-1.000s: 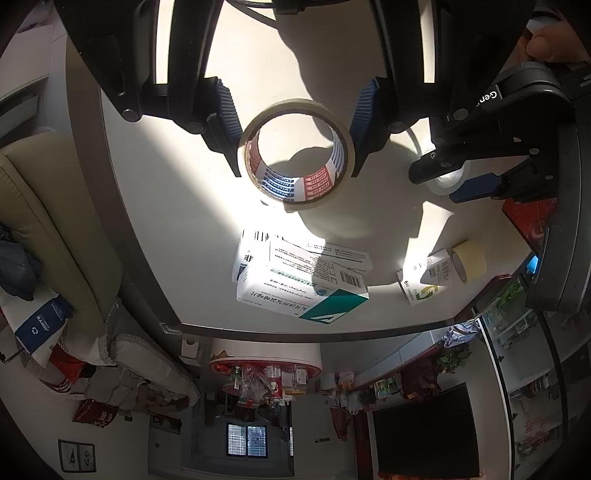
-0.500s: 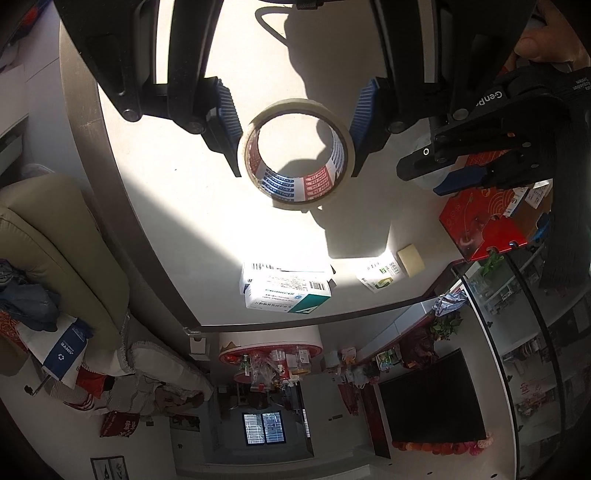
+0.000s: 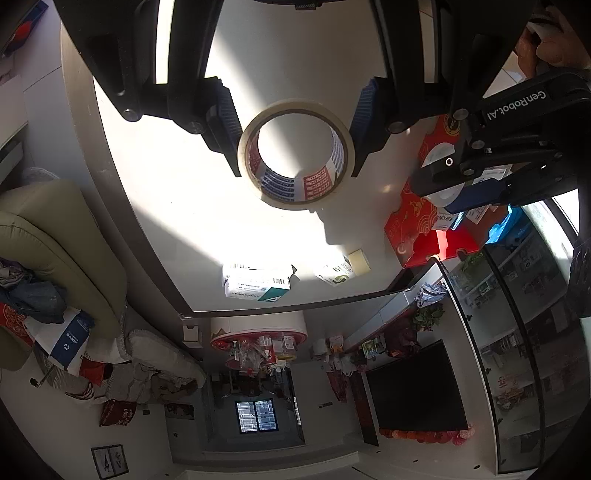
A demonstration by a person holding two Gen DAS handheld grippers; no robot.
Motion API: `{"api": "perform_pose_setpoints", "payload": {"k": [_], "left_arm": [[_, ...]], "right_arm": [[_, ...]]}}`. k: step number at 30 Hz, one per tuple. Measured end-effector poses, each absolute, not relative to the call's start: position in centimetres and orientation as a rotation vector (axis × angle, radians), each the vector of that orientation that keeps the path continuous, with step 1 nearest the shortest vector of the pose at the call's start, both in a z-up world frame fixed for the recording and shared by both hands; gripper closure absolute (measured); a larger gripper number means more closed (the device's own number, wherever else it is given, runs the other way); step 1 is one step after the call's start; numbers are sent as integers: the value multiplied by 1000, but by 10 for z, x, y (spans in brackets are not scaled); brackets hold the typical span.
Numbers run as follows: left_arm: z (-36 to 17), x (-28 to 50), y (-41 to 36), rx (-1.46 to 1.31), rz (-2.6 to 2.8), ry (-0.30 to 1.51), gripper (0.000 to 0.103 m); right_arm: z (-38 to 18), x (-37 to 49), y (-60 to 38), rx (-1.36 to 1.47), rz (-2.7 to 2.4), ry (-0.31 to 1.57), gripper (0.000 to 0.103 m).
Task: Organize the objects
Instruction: 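Carry both tape rolls with both tools over the cardboard tray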
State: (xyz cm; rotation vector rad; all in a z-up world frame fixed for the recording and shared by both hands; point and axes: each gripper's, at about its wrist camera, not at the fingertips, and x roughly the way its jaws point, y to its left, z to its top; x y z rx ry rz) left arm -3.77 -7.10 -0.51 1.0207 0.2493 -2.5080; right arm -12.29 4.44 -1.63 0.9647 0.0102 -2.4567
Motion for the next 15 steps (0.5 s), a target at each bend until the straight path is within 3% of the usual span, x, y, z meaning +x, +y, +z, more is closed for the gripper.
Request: {"api": "perform_pose_setpoints", "payload": {"k": [15], "left_arm": [[23,52,-94,904,-2349,149,51]], "right_arm": [[26,-63,-28,853,-2323,86,51]]}}
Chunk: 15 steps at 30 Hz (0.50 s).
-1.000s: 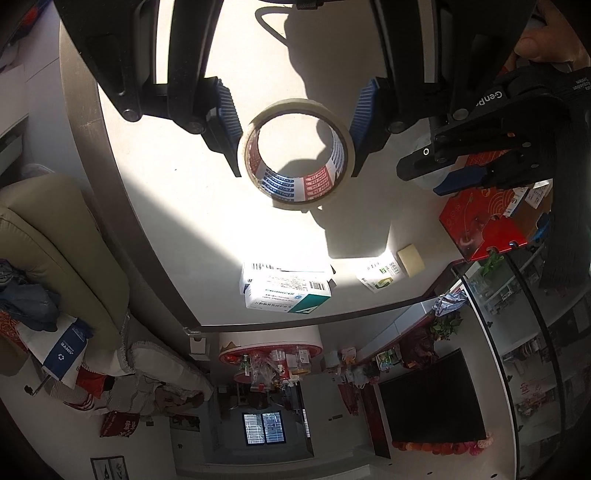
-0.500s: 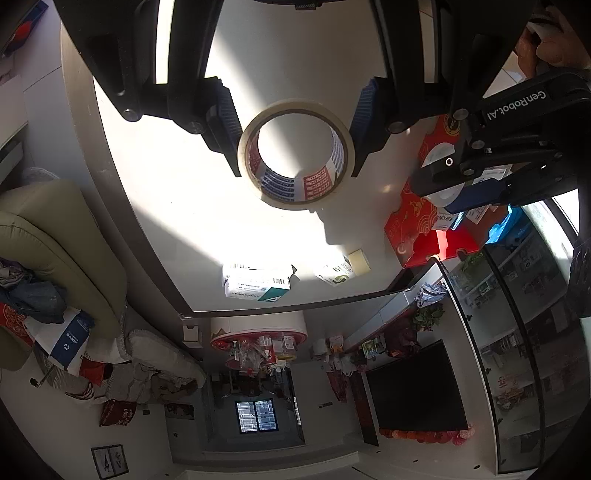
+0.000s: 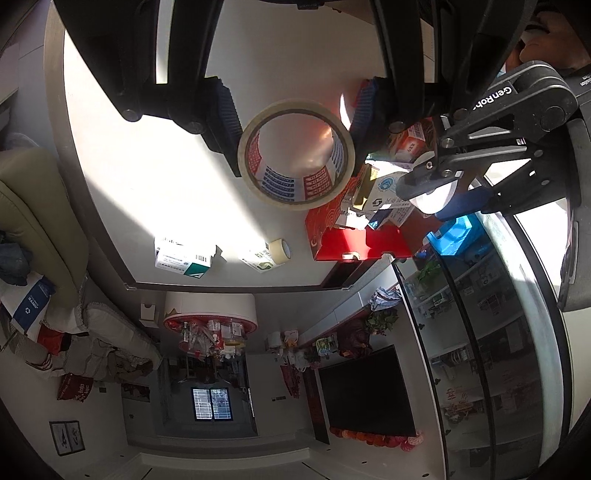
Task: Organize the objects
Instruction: 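Carry both tape rolls with both tools over the cardboard tray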
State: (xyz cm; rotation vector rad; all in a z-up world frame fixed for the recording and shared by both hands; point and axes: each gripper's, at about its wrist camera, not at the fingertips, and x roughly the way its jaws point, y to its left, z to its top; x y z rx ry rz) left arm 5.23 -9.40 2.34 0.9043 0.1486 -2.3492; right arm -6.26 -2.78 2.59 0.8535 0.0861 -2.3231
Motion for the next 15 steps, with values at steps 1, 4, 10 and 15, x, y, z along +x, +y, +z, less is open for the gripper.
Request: {"api": "perform_pose_setpoints", "payload": {"k": [1,4,10,15], "left_arm": [[24,57,-96,900,-2338,150,51],[23,71,-104,886,-2308,157,51],[22,97,-123,871,-2263,182,51],[19,113,-139,869,-2231,215,51]], "right_arm": [[27,-61,-33,848,-2314,98,51],[32,-53,-49,837,-2286,122,51],[38,-41,-79,809,-2235,183,51],[40,-37,-105,802,-2189,207,51]]}}
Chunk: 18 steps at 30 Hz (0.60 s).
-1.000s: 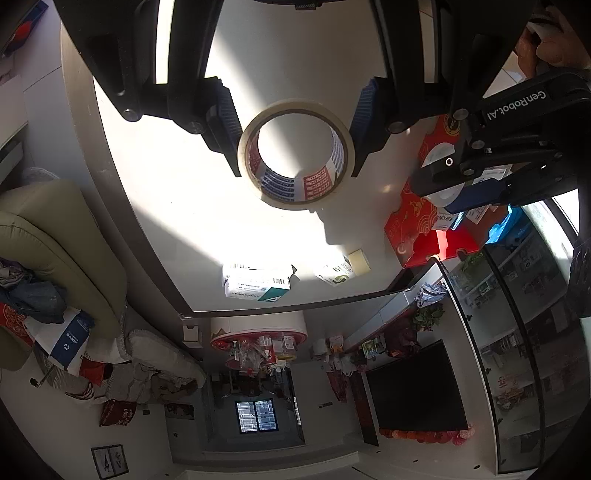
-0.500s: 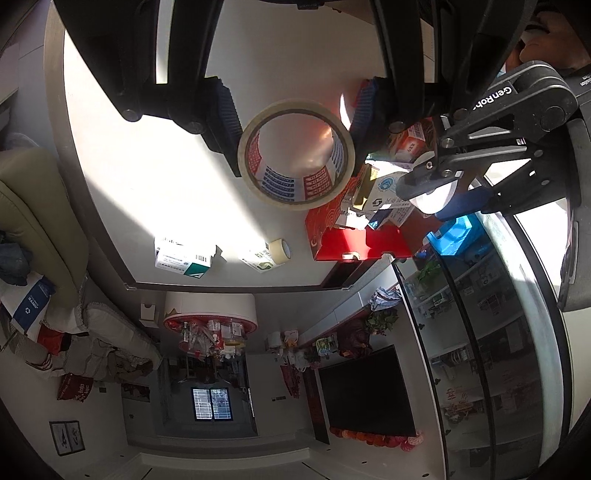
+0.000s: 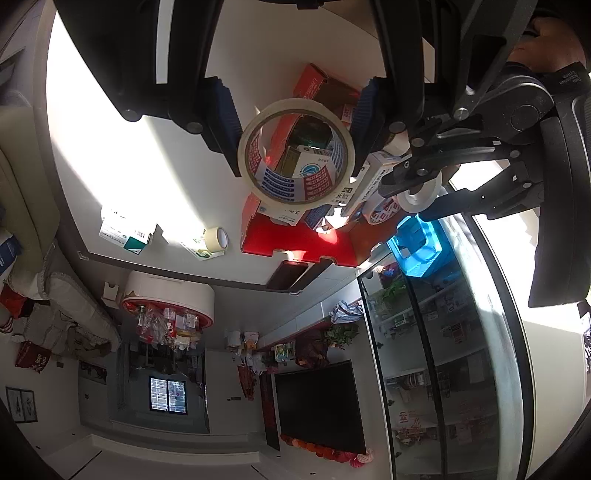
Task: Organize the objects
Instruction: 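Carry both tape rolls with both tools over the cardboard tray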
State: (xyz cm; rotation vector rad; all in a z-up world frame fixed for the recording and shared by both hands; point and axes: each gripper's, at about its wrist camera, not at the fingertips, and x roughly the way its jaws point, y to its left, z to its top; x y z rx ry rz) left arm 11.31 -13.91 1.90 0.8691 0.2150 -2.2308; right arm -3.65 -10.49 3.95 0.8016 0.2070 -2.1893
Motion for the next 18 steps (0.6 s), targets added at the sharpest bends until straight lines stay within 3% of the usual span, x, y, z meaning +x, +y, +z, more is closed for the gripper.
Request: {"api": "perform_pose_setpoints", "payload": {"k": [18], "left_arm": [[6,126,-187,863,-2177,284,51]], "right_arm": [[38,-49,-166,800,-2127,275,51]]}}
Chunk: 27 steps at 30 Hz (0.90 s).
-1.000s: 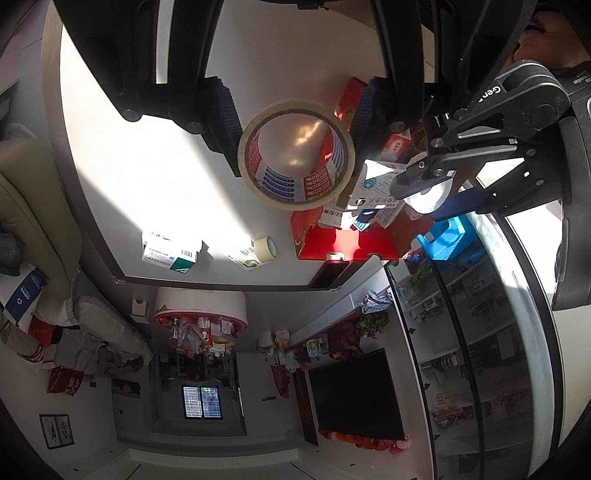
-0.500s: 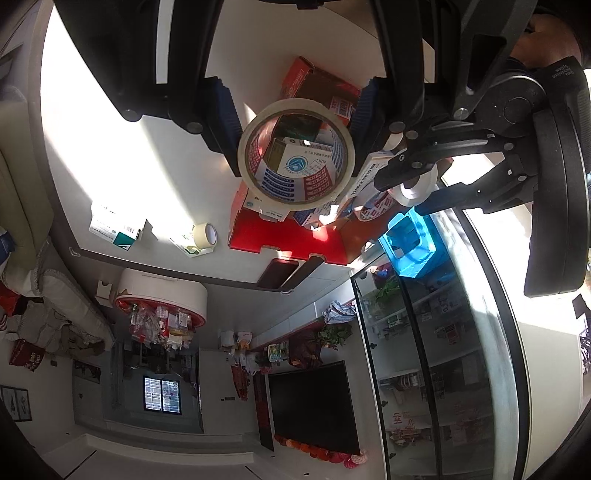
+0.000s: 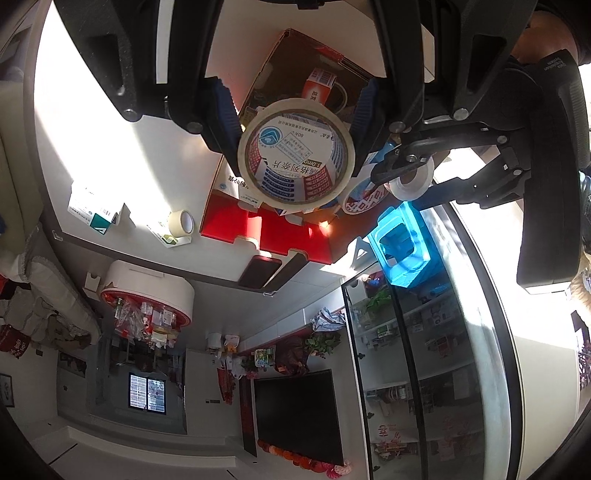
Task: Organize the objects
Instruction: 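Carry both tape rolls with both tools over the cardboard tray, then lower both tape rolls into the tray and open both tools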
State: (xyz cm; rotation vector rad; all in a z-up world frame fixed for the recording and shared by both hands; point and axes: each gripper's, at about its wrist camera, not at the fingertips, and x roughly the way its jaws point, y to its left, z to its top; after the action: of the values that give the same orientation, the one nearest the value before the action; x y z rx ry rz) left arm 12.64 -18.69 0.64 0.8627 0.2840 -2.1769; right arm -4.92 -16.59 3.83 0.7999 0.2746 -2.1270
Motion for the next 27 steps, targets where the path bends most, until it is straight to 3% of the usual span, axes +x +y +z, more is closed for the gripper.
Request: {"api": "perform_pose_setpoints", "payload": {"k": [12,21,27], "left_arm": [[10,128,-235,864,-2219,383,51],[14,86,-277,911,-2218,374,50],[10,64,-309,934,-2203,465,50]], "right_arm": [[35,-87,-191,853,-2129,257,51],[23,-131,-231,916,-2123,284,51],[22,-158,-250,932,-2140,296,51]]}}
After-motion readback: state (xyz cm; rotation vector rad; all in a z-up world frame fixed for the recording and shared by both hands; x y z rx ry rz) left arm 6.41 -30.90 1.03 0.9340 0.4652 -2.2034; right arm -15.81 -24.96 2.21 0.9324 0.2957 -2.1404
